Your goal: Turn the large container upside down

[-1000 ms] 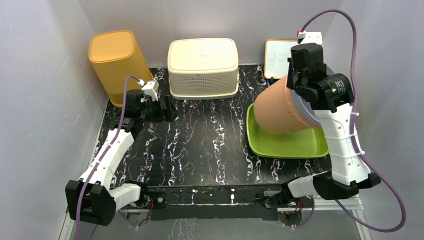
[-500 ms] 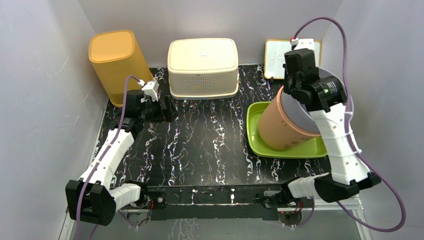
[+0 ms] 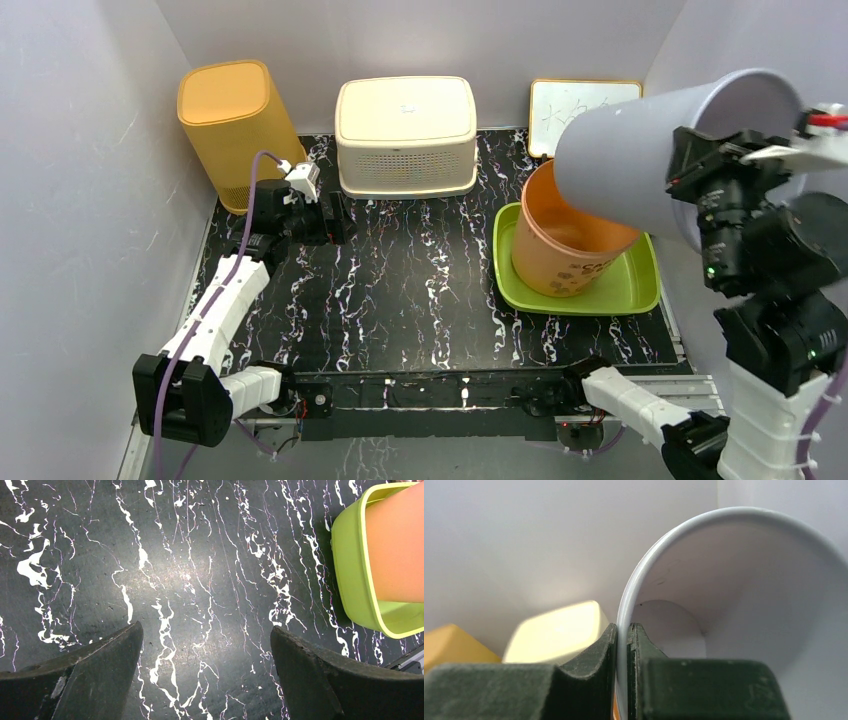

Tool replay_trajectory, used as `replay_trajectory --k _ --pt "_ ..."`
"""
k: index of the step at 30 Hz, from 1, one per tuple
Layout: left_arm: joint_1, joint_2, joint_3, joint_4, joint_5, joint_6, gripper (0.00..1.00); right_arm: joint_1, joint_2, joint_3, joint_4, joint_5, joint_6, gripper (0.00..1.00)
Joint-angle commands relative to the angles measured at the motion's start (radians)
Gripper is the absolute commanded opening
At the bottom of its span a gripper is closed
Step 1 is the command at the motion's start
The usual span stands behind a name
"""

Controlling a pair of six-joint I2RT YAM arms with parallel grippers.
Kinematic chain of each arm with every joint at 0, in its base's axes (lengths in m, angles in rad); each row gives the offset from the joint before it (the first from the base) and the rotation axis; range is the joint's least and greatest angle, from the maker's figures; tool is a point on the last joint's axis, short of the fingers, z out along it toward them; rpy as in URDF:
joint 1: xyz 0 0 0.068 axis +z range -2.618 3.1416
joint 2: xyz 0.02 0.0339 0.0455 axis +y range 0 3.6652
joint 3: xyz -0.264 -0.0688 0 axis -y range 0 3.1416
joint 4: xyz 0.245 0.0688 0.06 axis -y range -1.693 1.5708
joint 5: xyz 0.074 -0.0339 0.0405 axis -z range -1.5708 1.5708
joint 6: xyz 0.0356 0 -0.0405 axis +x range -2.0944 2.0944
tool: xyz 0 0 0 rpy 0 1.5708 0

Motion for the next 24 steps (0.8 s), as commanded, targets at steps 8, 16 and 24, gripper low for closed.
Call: replay_trajectory --k 8,16,24 --pt "-0.002 -0.043 0.158 -0.098 -0.022 0.008 0.98 -0.001 -0.091 -0.172 0.485 -0.281 -0.003 0.0" --pt "-0.002 -0.088 0.434 -0.231 -0.146 -0.01 0.98 0.0 -0.029 -0.233 0.638 -0.468 0.024 0.0" --pt "-0.001 -0.176 0.594 -0.229 -0.204 -0.044 0.98 0.0 0.068 -0.308 0.773 -0.732 0.156 0.0"
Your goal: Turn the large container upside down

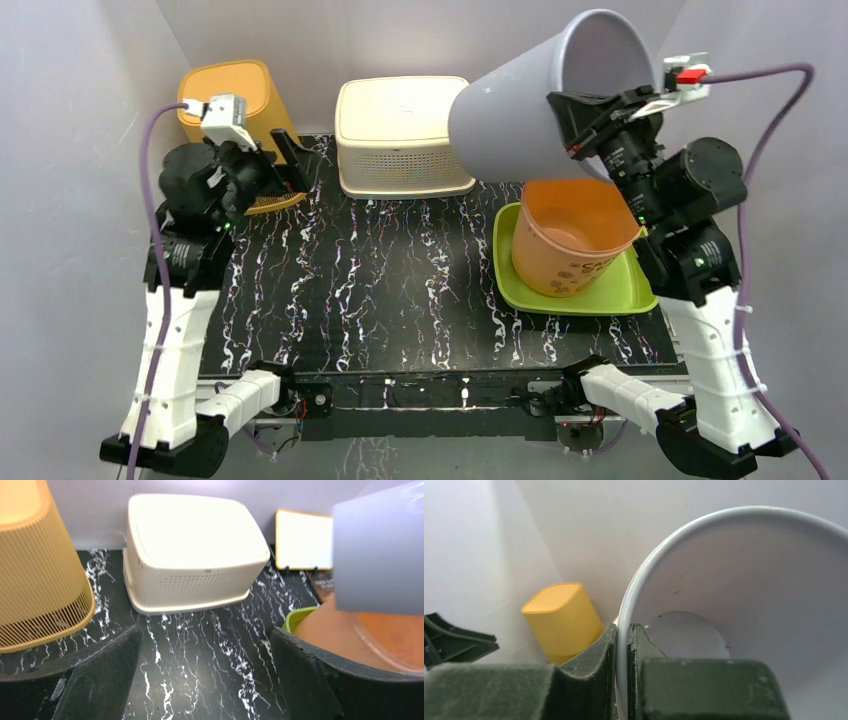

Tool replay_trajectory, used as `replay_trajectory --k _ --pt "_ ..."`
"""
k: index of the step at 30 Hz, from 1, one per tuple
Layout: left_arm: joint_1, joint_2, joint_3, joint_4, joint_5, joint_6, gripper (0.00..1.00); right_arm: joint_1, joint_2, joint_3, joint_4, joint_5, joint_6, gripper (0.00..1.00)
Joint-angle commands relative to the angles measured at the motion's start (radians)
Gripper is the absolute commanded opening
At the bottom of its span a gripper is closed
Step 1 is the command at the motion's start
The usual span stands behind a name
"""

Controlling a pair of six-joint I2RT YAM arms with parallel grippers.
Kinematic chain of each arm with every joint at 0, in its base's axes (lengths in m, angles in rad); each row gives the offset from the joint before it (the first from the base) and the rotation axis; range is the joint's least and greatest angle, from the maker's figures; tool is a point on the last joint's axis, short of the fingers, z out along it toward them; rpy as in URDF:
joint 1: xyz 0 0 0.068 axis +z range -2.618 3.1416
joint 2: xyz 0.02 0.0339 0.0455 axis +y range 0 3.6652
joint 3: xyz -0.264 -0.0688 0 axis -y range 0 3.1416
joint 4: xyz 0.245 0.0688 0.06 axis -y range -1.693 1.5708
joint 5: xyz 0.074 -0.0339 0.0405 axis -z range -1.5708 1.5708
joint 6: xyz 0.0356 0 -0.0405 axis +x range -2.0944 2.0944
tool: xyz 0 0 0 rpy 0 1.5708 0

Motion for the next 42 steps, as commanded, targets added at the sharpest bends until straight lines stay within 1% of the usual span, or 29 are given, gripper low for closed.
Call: replay_trajectory --k 1,5,9,12,16,18,21,23,25,31,34,35,38,42 --pt "-0.002 -0.072 0.064 -0.02 -0.067 -0.027 0.98 0.001 0.035 -0.041 0.278 -0.219 0.104 0.0" --pt "-0.002 -0.095 0.104 -0.031 -0.094 -0.033 0.98 0.003 0.072 -0.136 0.373 -0.295 0.196 0.0" --pt "-0.002 -0.099 0.131 -0.035 -0.104 -0.04 0.98 0.056 0.138 -0.142 0.39 -0.308 0.204 0.0" --pt "-0.002 -0.092 0.15 -0.03 -0.102 -0.044 0.98 0.158 0.207 -0.116 0.366 -0.264 0.163 0.0" --pt "-0.002 -0.081 0.162 -0.035 -0.083 -0.052 0.98 0.375 0.314 -0.065 0.33 -0.107 0.061 0.0" --pt "-0.002 -0.083 0.162 -0.038 -0.082 -0.053 0.98 0.452 0.35 -0.067 0.355 -0.081 0.06 0.0" --pt "-0.002 -0.082 0.177 -0.047 -0.085 -0.051 0.98 0.525 0.402 -0.091 0.418 -0.058 0.088 0.0" --pt "-0.002 -0.079 0.198 -0.055 -0.082 -0.051 0.98 0.555 0.429 -0.148 0.49 -0.041 0.136 0.0" --pt "-0.002 -0.074 0.222 -0.06 -0.073 -0.053 0.98 0.56 0.45 -0.231 0.611 -0.037 0.207 0.0" --pt "-0.002 -0.073 0.249 -0.084 -0.055 -0.047 0.98 0.583 0.506 -0.408 1.036 -0.019 0.393 0.0" --pt "-0.002 -0.08 0.249 -0.087 -0.058 -0.044 0.98 0.59 0.506 -0.523 1.288 0.046 0.505 0.0" --pt "-0.002 -0.08 0.252 -0.088 -0.058 -0.043 0.98 0.594 0.512 -0.545 1.335 0.067 0.536 0.0" --pt "-0.002 -0.078 0.263 -0.093 -0.058 -0.039 0.98 0.62 0.557 -0.565 1.455 0.102 0.596 0.0" --pt "-0.002 -0.072 0.272 -0.096 -0.054 -0.036 0.98 0.677 0.679 -0.498 1.545 0.091 0.683 0.0"
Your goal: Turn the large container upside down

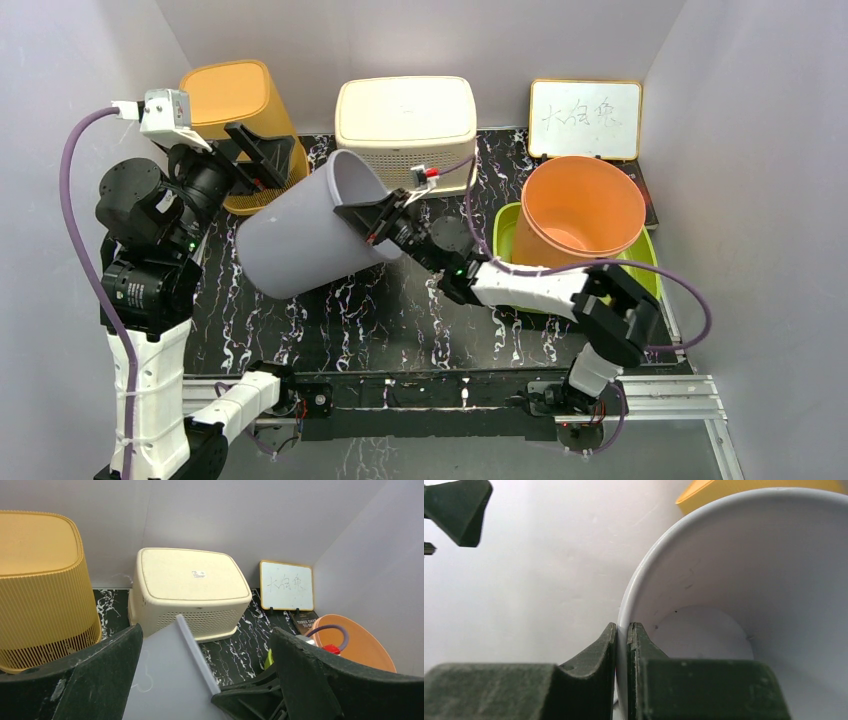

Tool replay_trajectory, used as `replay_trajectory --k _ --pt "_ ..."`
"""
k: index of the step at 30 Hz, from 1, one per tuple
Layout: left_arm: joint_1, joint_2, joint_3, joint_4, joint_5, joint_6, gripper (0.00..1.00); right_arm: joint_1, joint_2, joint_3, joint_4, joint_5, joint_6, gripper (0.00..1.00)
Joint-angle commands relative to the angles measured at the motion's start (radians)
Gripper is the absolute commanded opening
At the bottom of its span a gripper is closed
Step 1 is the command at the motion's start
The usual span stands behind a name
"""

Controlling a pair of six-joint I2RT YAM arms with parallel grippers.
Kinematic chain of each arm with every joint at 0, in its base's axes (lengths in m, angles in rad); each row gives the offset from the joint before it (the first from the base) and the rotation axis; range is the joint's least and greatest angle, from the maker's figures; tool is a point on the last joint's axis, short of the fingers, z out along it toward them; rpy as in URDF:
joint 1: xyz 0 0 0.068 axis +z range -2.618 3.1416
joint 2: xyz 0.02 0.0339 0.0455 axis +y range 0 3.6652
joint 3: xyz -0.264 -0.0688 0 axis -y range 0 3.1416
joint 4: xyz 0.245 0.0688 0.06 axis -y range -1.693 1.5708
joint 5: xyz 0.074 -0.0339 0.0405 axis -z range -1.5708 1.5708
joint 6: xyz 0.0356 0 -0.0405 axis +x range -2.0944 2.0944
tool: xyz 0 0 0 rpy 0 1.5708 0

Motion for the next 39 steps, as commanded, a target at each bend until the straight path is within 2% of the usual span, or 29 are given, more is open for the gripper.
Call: replay_trajectory --k 1,5,16,24,29,33,39 --pt "-0.002 0.001 0.042 -0.01 0.021 0.012 0.98 0.069 0.093 0.107 0.376 0.006 0.164 0.0" --pt "-0.002 0.004 0.056 -0.03 0.016 0.026 0.98 0.087 0.195 0.143 0.464 0.012 0.254 0.0" --pt "-0.002 0.019 0.073 -0.057 0.005 0.05 0.98 0.073 0.415 0.048 0.689 0.066 0.601 0.0" --pt "-0.002 0.035 0.102 -0.075 0.003 0.058 0.98 0.003 0.454 -0.133 0.683 0.096 0.693 0.0" --pt "-0.002 0.048 0.101 -0.076 0.016 0.058 0.98 -0.068 0.523 -0.252 0.746 0.072 0.751 0.0" --pt "-0.002 0.053 0.093 -0.072 0.016 0.059 0.98 -0.108 0.6 -0.294 0.803 0.045 0.786 0.0" --pt "-0.001 0.051 0.06 -0.058 0.018 0.059 0.98 -0.129 0.612 -0.324 0.784 0.045 0.754 0.0"
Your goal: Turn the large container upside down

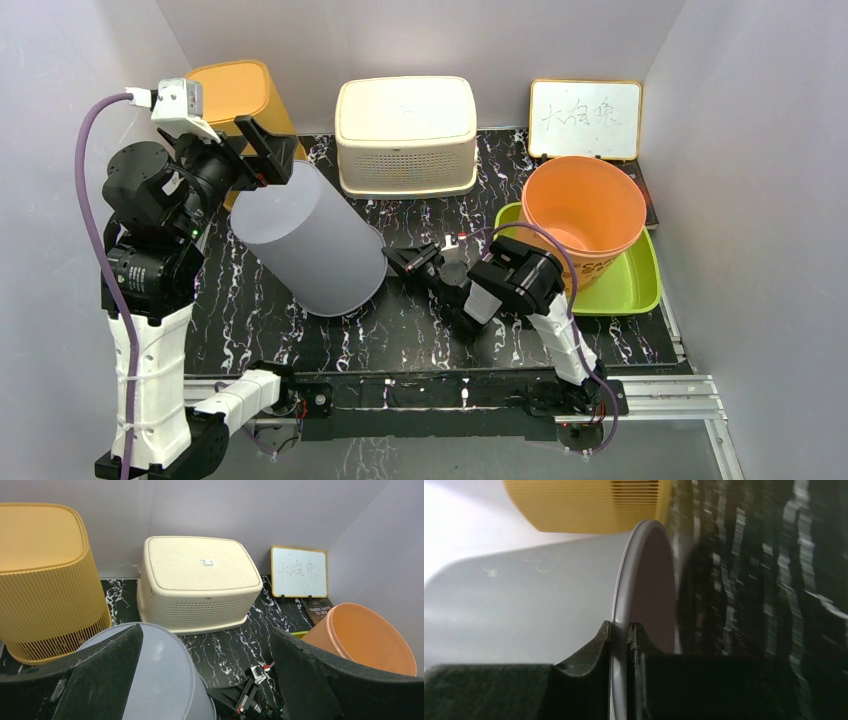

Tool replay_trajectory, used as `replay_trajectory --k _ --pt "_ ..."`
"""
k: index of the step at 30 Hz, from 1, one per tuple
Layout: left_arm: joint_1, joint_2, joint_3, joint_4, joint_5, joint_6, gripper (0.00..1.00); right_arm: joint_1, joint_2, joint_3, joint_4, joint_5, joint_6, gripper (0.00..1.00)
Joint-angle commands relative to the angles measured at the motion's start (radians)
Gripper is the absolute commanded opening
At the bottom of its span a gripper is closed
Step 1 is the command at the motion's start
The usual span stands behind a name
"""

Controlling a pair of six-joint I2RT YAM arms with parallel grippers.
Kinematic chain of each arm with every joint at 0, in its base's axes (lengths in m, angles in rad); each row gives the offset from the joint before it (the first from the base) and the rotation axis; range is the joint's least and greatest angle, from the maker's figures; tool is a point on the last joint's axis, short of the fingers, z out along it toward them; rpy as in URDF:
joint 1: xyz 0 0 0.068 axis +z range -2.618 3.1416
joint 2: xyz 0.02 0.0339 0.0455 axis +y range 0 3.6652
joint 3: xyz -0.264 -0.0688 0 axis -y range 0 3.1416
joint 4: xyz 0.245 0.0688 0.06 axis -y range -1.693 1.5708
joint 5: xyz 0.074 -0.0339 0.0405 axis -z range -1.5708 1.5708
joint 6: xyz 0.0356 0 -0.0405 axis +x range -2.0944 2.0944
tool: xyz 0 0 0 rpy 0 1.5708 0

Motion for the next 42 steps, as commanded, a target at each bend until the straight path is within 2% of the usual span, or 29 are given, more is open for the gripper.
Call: replay_trajectory --k 1,8,14,19,24,29,35,42 --pt "-0.002 -0.012 -0.019 0.023 0.017 0.01 0.98 0.009 0.018 -0.041 0.143 -0.024 -0.069 0.0" --pt "-0.002 -0.021 -0.058 0.04 0.019 0.009 0.98 0.01 0.002 0.01 0.039 -0.078 -0.14 0.02" --pt "-0.002 -0.028 -0.076 0.038 0.011 0.012 0.98 0.032 -0.031 0.086 -0.19 -0.095 -0.233 0.27" --pt "-0.001 -0.033 -0.082 0.034 0.006 0.018 0.98 0.033 -0.001 0.129 -0.275 -0.12 -0.23 0.37" --pt "-0.001 -0.035 -0.09 0.031 0.005 0.023 0.98 0.036 -0.008 0.147 -0.354 -0.114 -0.283 0.39" --pt "-0.002 -0.041 -0.106 0.037 0.003 0.022 0.98 0.036 -0.067 0.204 -0.574 -0.095 -0.427 0.4" --pt "-0.002 -0.053 -0.136 0.04 0.005 0.022 0.98 0.056 -0.16 0.329 -0.972 0.001 -0.676 0.47" --pt "-0.002 -0.049 -0.143 0.046 0.005 0.02 0.98 0.171 -0.158 0.506 -1.261 0.084 -0.831 0.47"
